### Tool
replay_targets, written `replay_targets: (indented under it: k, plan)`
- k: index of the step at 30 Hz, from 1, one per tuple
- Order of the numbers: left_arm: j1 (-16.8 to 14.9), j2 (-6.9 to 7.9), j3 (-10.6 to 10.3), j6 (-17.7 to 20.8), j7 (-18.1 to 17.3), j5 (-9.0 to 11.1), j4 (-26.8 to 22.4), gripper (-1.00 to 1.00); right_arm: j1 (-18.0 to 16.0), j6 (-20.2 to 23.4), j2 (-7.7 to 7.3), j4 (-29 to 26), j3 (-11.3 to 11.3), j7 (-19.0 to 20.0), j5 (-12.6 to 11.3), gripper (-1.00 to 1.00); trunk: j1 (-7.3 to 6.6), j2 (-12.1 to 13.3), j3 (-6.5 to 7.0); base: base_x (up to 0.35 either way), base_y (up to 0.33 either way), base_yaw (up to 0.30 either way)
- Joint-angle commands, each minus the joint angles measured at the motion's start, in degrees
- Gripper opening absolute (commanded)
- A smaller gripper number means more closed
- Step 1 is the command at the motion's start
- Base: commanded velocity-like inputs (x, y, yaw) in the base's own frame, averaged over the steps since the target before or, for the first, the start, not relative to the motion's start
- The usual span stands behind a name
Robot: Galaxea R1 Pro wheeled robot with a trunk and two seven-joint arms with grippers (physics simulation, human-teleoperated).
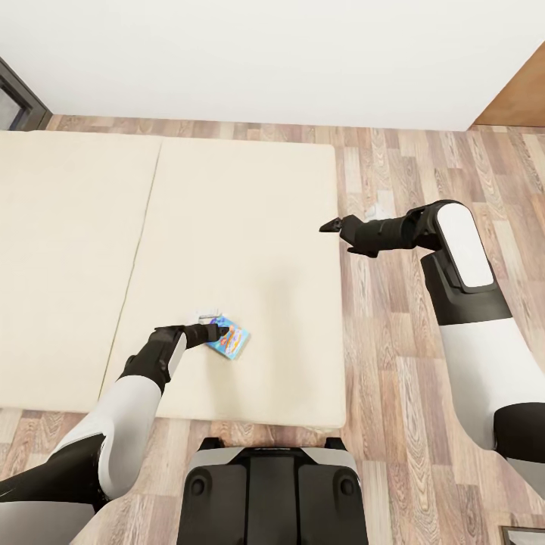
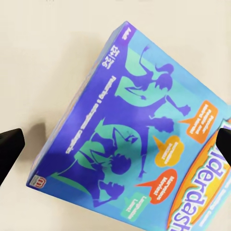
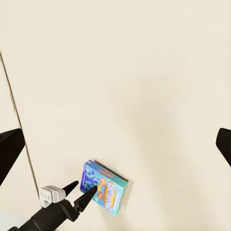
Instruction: Put all the toys in the child's room - the three board games (two on the bed and one on the table), the two jigsaw puzzles on the table, and the tennis ball on the table - inside the toy box on the table in the child's room.
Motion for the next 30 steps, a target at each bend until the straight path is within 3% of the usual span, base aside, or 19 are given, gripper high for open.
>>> replay_targets:
  k: [1, 12, 30]
  plan:
    - [0.0, -0.09, 0.5, 0.3, -0.5, -0.6, -0.1, 1.00, 0.0, 0.0, -0.05, 0.0, 0.1, -0.6, -0.5, 1.00, 0.03, -0.1, -0.07, 0.000, -0.024, 0.000]
    - [0.0, -0.04, 0.6, 0.2, -0.5, -0.6, -0.1, 1.00, 0.0, 0.0, -0.06, 0.0, 0.1, -0.6, -0.5, 1.00, 0.03, -0.1, -0.07, 0.000, -0.144, 0.000]
    - [0.0, -0.01, 0.8, 0.2, -0.5, -0.6, -0.1, 1.00, 0.0, 0.0, -0.05, 0.0, 0.1, -0.6, -0.4, 1.00, 0.03, -0.1, -0.07, 0.000, -0.020, 0.000]
